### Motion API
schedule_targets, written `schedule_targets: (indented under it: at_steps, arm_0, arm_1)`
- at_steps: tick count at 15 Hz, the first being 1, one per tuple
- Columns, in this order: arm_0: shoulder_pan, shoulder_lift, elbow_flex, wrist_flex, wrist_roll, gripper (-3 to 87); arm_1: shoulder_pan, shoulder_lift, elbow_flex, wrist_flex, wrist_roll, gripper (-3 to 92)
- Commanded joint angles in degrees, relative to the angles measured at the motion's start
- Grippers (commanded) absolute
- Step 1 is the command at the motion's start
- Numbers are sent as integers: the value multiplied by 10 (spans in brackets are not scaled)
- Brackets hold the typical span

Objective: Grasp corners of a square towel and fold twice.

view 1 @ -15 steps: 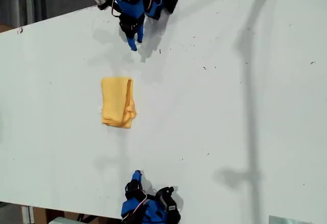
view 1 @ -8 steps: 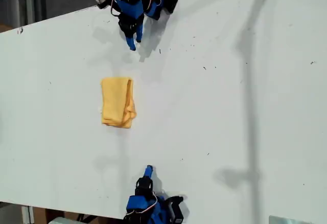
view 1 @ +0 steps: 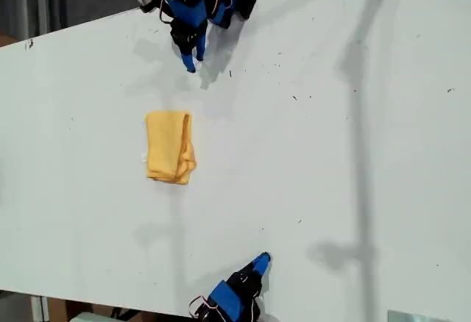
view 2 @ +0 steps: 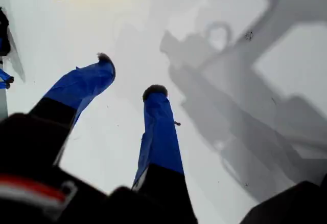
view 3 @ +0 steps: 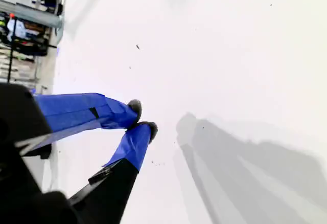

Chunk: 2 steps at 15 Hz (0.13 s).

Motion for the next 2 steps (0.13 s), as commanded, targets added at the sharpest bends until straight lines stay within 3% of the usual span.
schedule_targets:
  at_steps: [1, 2]
  arm_0:
    - [7, 4, 3, -2, -7, 48]
    - [7, 4, 3, -2, -7, 48]
  arm_1:
    - [0, -2, -35, 7, -1, 171]
    - [0, -2, -35, 7, -1, 171]
